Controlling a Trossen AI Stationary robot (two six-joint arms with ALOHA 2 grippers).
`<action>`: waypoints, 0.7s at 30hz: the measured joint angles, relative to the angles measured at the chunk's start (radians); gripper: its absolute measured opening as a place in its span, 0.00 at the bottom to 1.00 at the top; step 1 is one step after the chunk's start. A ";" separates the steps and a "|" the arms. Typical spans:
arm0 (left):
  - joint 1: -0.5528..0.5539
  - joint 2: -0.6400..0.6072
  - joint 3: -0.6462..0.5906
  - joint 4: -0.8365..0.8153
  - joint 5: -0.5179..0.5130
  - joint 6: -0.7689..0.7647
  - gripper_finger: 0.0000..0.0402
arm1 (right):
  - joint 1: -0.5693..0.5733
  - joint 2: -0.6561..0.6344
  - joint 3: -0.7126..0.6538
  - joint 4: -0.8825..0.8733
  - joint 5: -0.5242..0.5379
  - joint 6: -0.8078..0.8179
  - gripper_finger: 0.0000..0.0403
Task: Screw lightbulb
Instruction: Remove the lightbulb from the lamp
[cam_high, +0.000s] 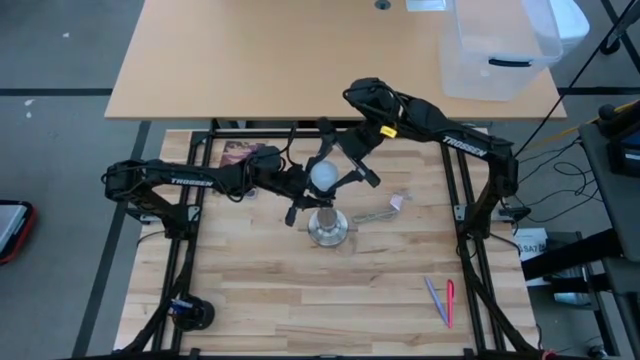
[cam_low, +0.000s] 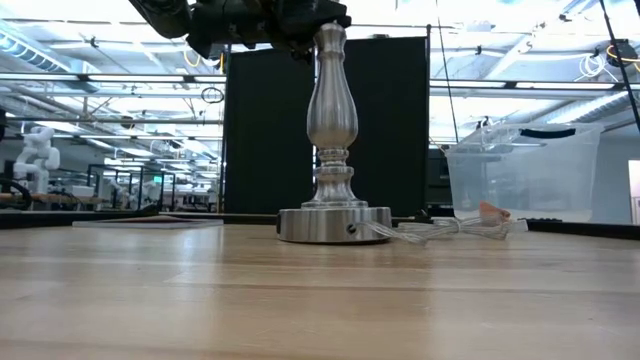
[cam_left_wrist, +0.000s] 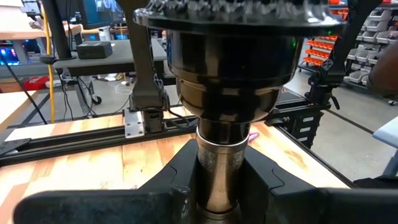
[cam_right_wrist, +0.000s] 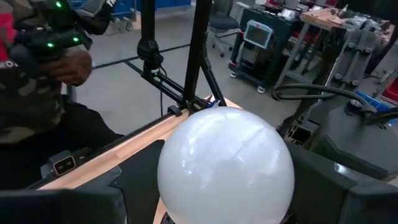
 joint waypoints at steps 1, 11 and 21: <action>0.000 0.000 0.000 0.000 0.000 0.000 0.18 | -0.004 0.000 0.000 -0.001 -0.009 0.000 0.67; -0.001 0.000 0.001 0.003 0.014 0.008 0.18 | -0.021 0.002 0.002 0.002 -0.067 -0.008 0.67; 0.000 0.000 0.001 -0.003 0.054 0.011 0.18 | -0.028 0.003 0.002 0.023 -0.094 -0.005 0.67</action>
